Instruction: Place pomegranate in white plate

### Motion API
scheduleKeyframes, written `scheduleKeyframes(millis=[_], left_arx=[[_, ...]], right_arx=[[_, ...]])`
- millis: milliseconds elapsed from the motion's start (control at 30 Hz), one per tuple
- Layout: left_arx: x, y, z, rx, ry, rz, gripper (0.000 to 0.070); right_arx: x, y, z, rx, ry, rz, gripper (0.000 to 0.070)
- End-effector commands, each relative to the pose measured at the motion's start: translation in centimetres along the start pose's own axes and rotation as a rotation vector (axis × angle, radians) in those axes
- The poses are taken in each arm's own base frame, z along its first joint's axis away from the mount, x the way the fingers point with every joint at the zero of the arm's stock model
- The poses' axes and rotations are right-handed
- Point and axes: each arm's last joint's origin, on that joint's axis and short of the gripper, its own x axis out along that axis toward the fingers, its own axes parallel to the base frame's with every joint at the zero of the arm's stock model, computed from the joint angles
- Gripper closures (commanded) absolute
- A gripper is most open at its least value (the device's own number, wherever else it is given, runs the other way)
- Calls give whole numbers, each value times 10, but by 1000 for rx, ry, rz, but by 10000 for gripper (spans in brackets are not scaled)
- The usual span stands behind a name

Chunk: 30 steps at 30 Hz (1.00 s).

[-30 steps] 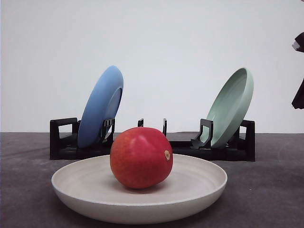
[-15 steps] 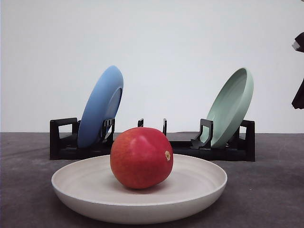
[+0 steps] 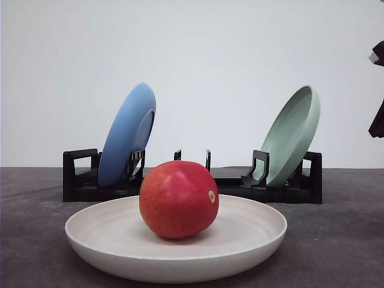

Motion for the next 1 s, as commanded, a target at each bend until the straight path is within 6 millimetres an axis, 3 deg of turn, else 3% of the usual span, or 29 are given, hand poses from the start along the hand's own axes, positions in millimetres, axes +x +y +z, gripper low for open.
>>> scheduleKeyframes(millis=[0,167,833,967], left_arx=[[1,1,-4,-26,-15,2,678],[7,1,-16,-27,-13,0,678],[7,1,-16,-24,-15,0,678],[7,1,-16,-24,-15,0,678]], right_arx=[[0,1,1,-1,-10,0,662],[0,1,1,0,-11,0,662],[0,1,2,-5,-11,0,662],[-5,-4,1,-151,-38,-84,662]])
